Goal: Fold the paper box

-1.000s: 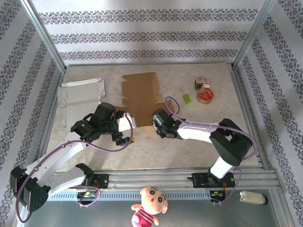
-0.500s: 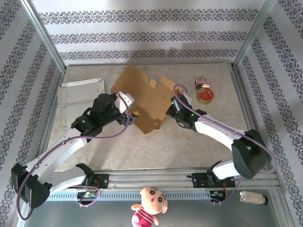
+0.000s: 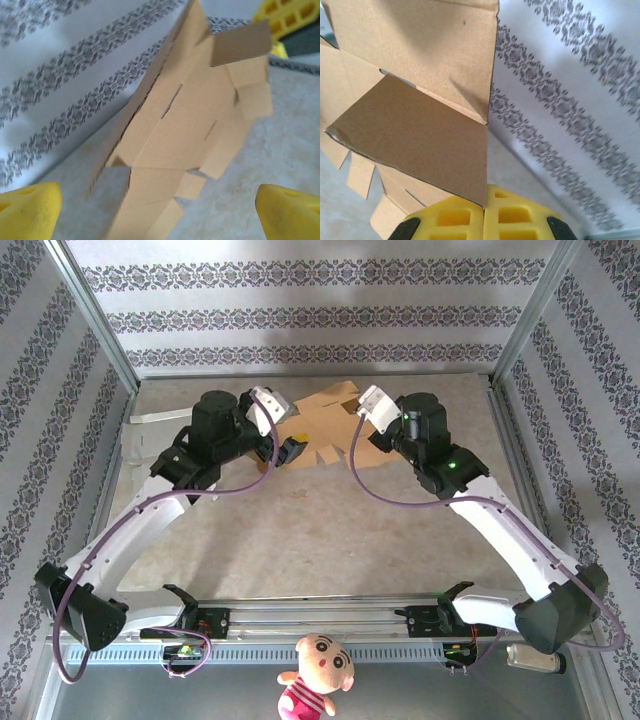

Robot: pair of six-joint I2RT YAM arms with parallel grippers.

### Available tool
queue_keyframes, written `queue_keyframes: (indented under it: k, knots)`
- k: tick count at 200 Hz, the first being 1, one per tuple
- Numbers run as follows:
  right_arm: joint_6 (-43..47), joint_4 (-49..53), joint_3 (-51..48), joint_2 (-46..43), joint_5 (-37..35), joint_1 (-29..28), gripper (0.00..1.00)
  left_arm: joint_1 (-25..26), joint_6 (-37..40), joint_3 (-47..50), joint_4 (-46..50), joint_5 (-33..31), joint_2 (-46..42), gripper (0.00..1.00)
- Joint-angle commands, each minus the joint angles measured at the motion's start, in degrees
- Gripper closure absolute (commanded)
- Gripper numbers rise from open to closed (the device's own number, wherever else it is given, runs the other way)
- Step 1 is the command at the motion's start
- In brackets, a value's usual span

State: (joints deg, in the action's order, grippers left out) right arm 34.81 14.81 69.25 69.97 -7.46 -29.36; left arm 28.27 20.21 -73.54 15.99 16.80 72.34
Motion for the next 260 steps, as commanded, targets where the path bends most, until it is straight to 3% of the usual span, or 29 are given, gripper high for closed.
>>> queue_keyframes:
  k: [1, 16, 48, 63, 90, 114, 120, 124, 128, 143, 163, 178, 195, 222, 242, 260]
  knots:
    - [14.92, 4.73, 5.09, 1.7, 1.51, 0.26, 1.0, -0.25, 13.24, -6.94, 5.75, 5.43, 4.09, 0.01]
    - [15.84, 6.34, 6.83, 2.26, 3.15, 0.27, 1.0, -0.32, 15.2, -10.24, 7.87, 5.44, 7.42, 0.01]
    - [16.03, 5.85, 6.7, 2.28, 5.5, 0.01, 1.0, -0.27, 13.91, -10.15, 1.23, 4.39, 11.05, 0.02]
    - [15.99, 5.33, 6.34, 2.44, 5.29, 0.05, 1.0, -0.28, 12.54, -10.86, 0.55, 4.26, 12.24, 0.18]
    - [15.89, 5.09, 5.96, 2.94, 4.73, 0.03, 1.0, -0.26, 8.89, -10.8, -1.36, 4.72, 12.31, 0.59]
    - [15.39, 4.51, 6.49, 3.65, 4.65, 0.12, 1.0, -0.31, 5.04, -11.02, -2.5, 4.98, 11.96, 0.78]
    - [14.9, 4.04, 6.68, 3.73, 4.63, 0.13, 0.82, -0.32, 3.26, -11.62, -2.62, 4.97, 12.03, 0.8]
    - [14.48, 3.52, 6.84, 3.8, 4.67, 0.11, 0.62, -0.32, 2.02, -12.12, -2.63, 4.99, 12.17, 0.81]
    - [13.77, 3.12, 7.05, 3.69, 4.93, 0.09, 0.53, -0.26, 0.85, -12.54, -2.58, 4.99, 12.13, 0.82]
    - [10.53, 1.44, 7.69, 3.07, 6.44, 0.26, 0.45, -0.32, -4.09, -14.25, -2.76, 4.78, 12.14, 0.88]
    - [3.69, -2.29, 7.6, 0.83, 8.24, 1.17, 0.22, -0.3, -10.74, -15.74, -3.06, 4.49, 11.42, 0.94]
    - [-2.87, -5.93, 6.47, -2.24, 8.52, 1.78, 0.11, -0.32, -16.62, -17.22, -2.73, 3.37, 10.39, 0.99]
    - [-12.27, -11.3, 4.3, -6.5, 9.73, 3.8, 0.03, -0.28, -25.6, -20.03, -2.1, 0.38, 9.54, 1.0]
    - [-27.13, -18.42, 1.73, -12.22, 12.98, 8.92, 0.02, -0.32, -38.77, -25.13, -1.52, -2.88, 9.05, 1.0]
    - [-34.6, -17.75, 2.72, -13.37, 16.47, 12.94, 0.02, -0.85, -48.14, -27.46, 2.58, -8.51, 9.17, 1.0]
    - [-39.27, -14.38, 4.52, -12.45, 19.45, 16.49, 0.02, -2.98, -53.11, -27.73, 6.9, -9.21, 9.79, 1.0]
